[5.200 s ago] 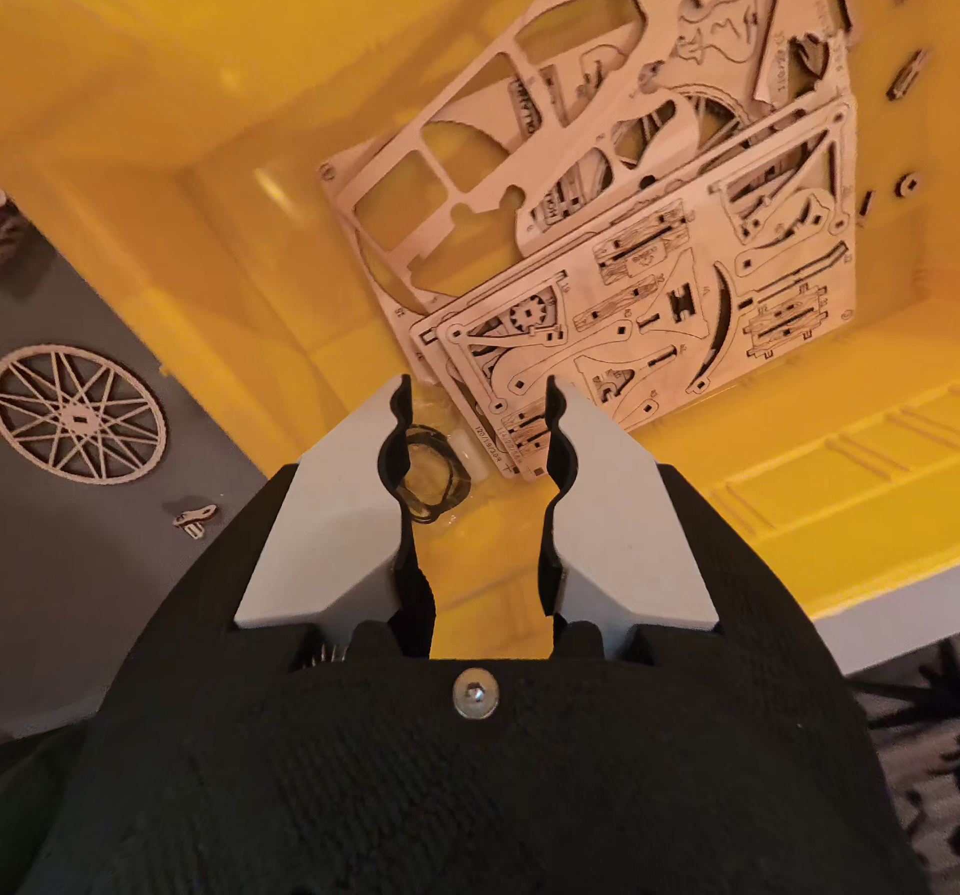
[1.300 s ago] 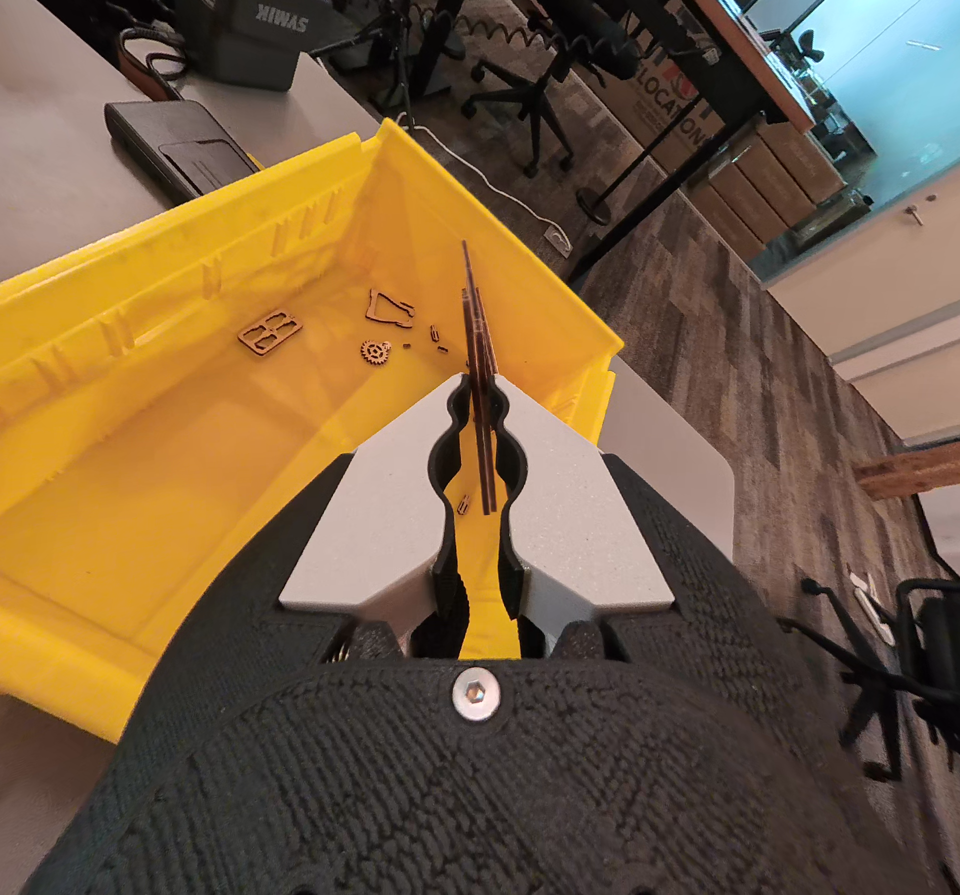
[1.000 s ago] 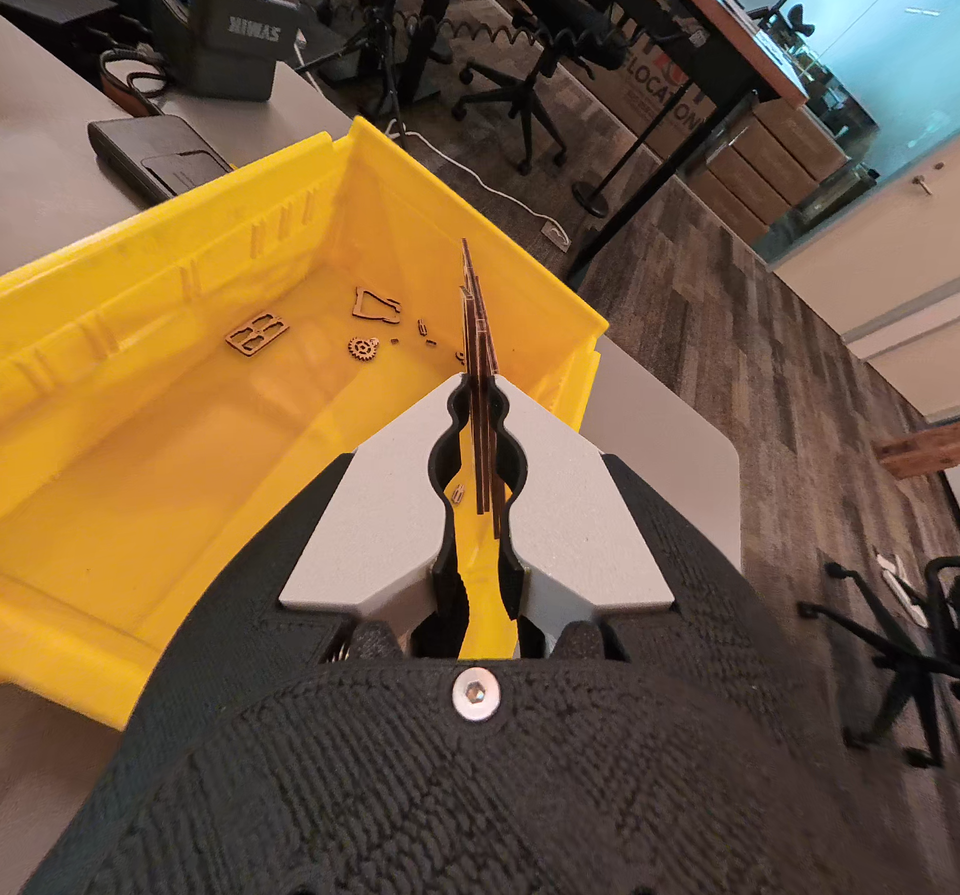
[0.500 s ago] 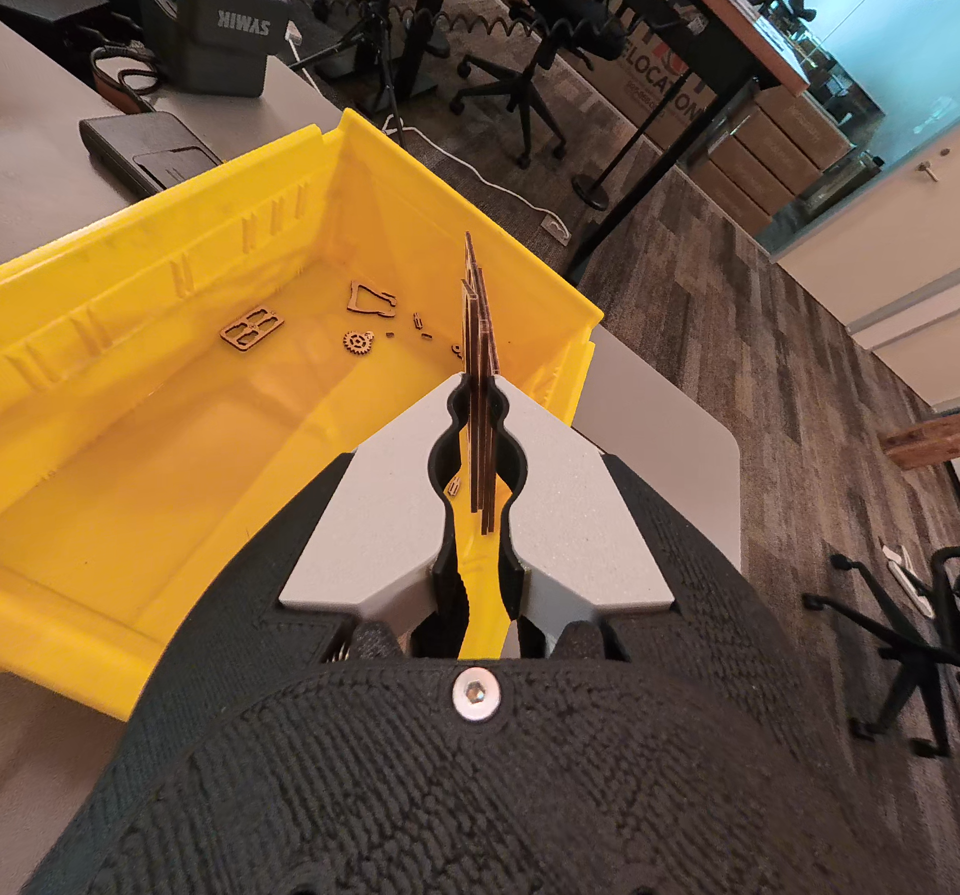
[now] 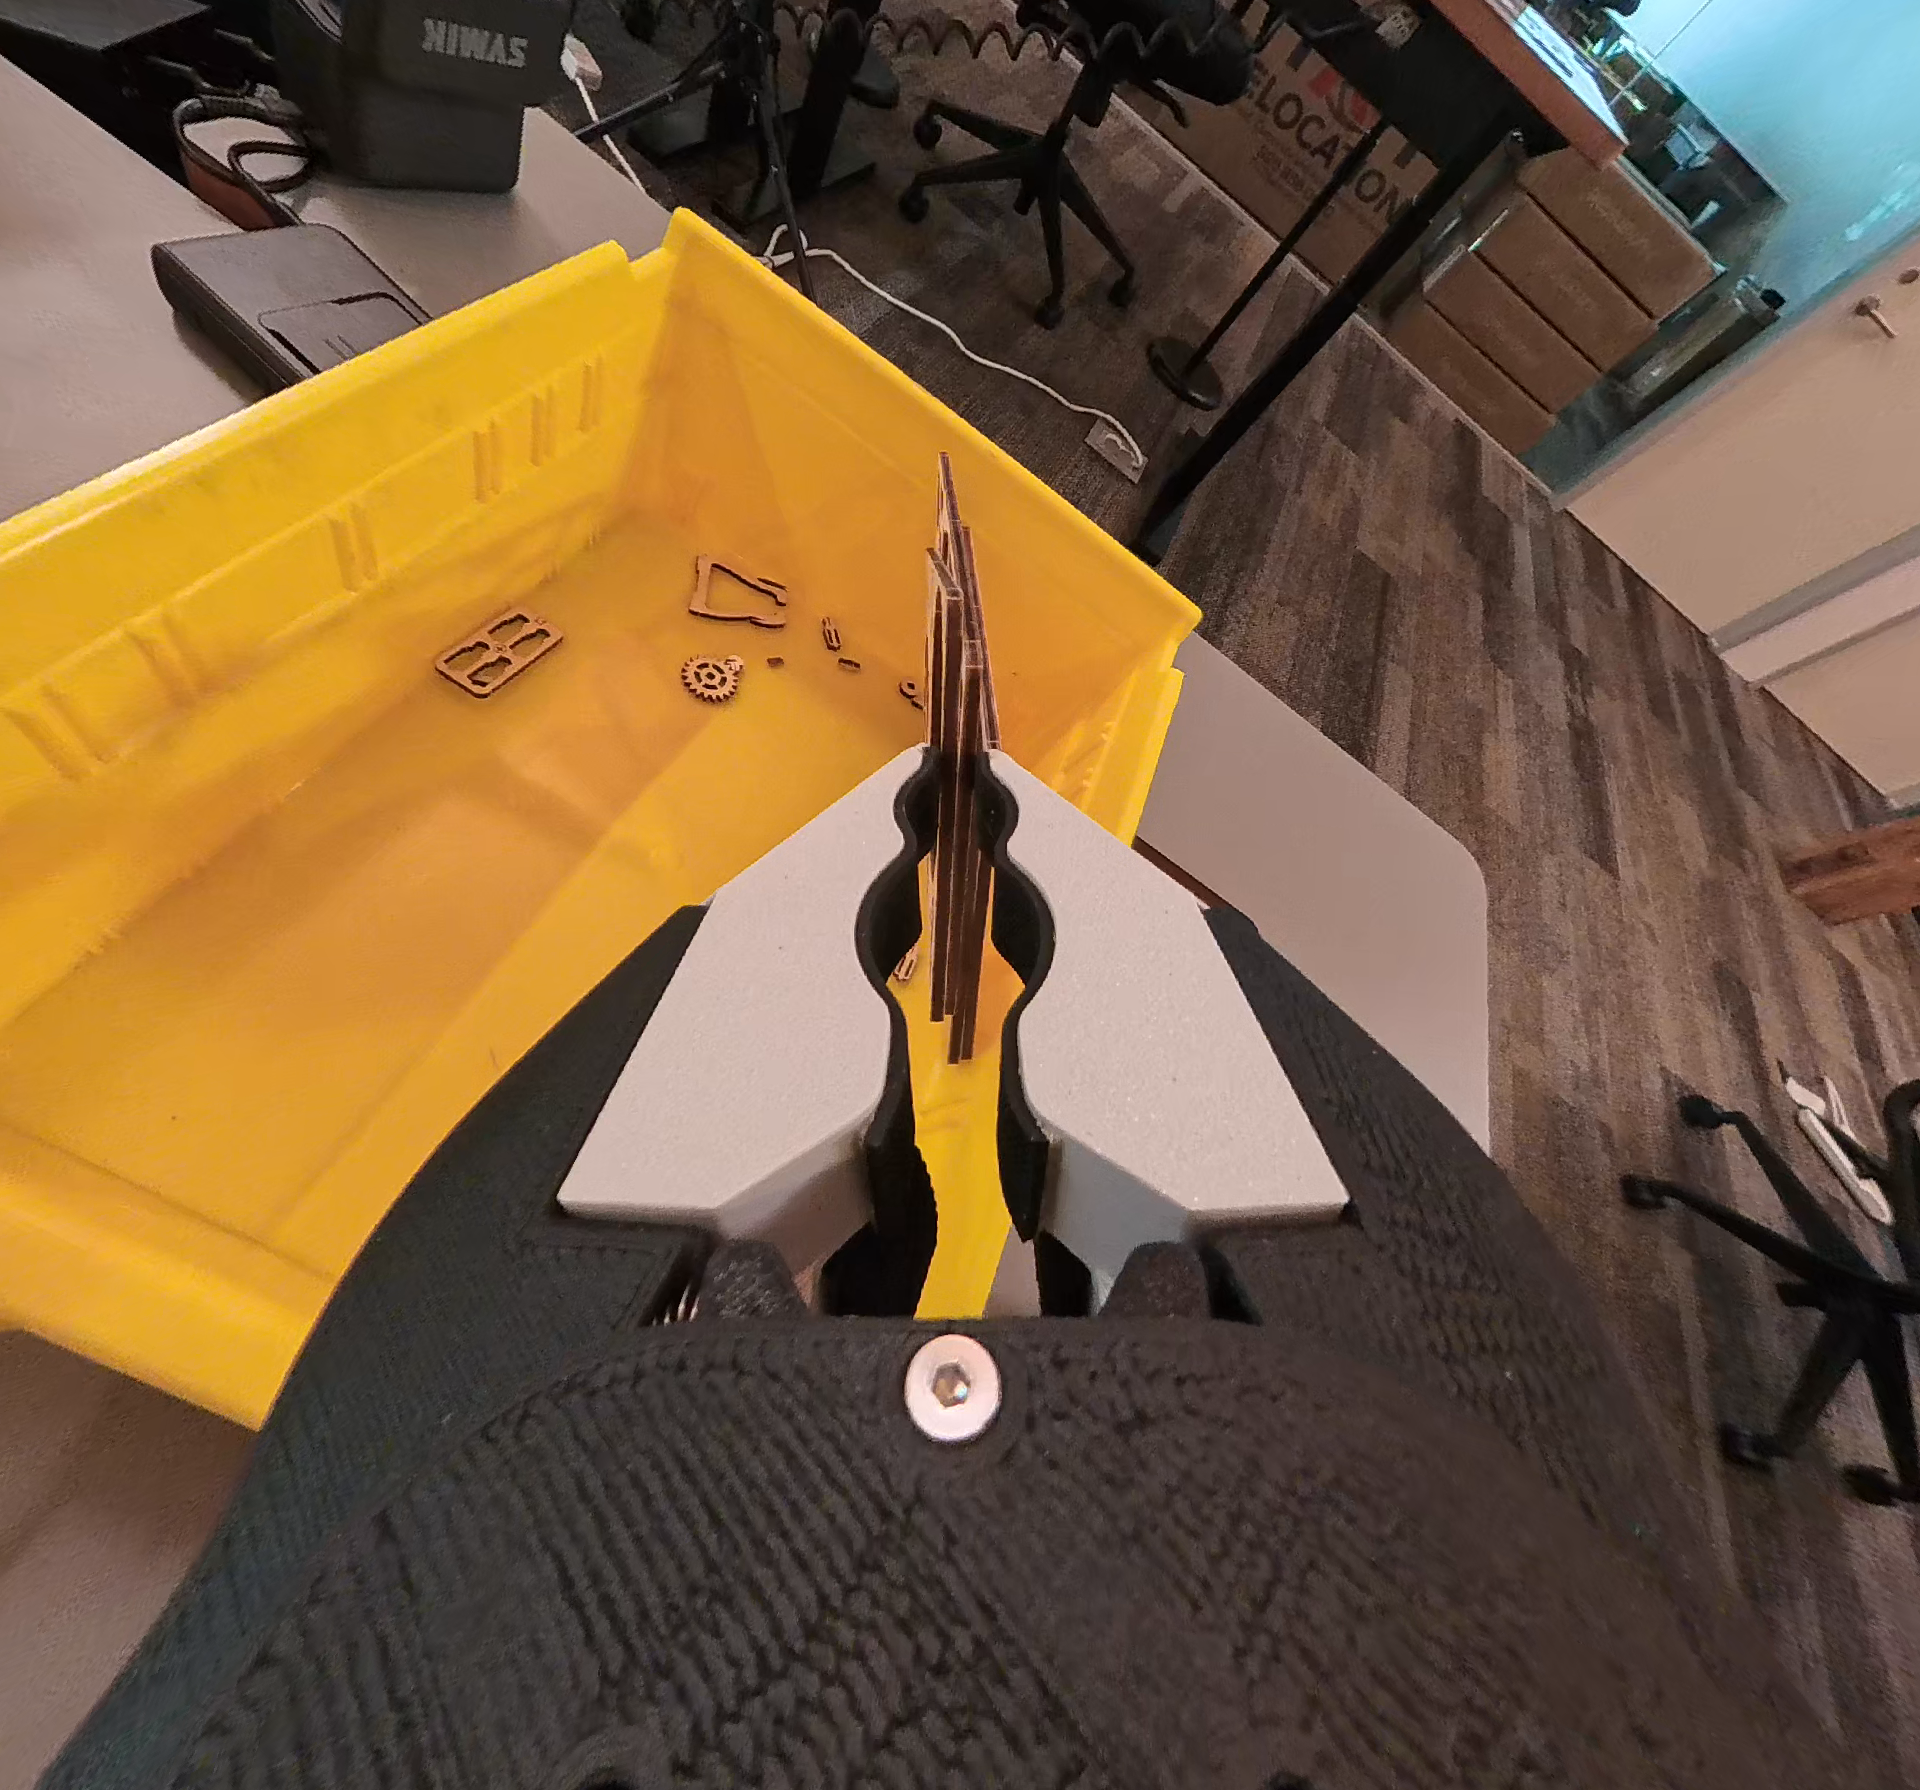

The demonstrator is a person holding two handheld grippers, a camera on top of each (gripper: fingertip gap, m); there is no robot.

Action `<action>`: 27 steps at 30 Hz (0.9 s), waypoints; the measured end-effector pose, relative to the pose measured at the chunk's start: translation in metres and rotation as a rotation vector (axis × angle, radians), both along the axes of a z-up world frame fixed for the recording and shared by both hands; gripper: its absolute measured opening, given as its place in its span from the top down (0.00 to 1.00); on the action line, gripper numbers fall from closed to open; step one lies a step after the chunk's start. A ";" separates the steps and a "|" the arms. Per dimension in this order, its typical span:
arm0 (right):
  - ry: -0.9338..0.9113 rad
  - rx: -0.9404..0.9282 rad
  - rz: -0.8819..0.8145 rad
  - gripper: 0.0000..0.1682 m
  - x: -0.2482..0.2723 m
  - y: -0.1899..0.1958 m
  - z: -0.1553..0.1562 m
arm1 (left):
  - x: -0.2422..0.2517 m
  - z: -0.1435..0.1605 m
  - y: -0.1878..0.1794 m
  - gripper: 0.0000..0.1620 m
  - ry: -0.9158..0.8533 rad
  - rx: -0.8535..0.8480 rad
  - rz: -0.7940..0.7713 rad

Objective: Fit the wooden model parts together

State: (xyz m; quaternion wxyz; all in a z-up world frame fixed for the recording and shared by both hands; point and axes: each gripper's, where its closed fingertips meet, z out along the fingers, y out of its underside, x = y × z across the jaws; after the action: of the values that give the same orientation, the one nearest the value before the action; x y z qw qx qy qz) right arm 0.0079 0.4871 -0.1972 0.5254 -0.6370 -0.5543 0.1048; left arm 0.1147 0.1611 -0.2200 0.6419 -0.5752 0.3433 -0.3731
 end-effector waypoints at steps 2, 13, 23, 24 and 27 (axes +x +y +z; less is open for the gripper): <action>0.000 -0.002 -0.002 0.97 0.001 0.001 0.000 | 0.000 0.000 0.000 0.96 0.000 0.000 0.000; 0.007 -0.005 -0.011 0.97 0.003 0.003 0.001 | 0.000 0.000 0.000 0.96 0.001 0.000 0.000; 0.007 0.006 -0.027 0.97 0.005 0.005 0.002 | 0.000 0.000 0.000 0.96 0.002 -0.001 -0.001; 0.006 0.005 -0.027 0.97 0.005 0.005 0.002 | 0.000 0.000 0.000 0.96 0.002 -0.001 -0.001; 0.005 -0.001 -0.028 0.97 0.006 0.005 0.001 | 0.000 0.000 0.000 0.96 0.002 0.000 0.000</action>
State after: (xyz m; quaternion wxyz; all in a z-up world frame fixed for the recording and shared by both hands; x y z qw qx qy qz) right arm 0.0140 0.4924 -0.1959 0.5279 -0.6447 -0.5439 0.0993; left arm 0.1146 0.1613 -0.2204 0.6415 -0.5757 0.3440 -0.3725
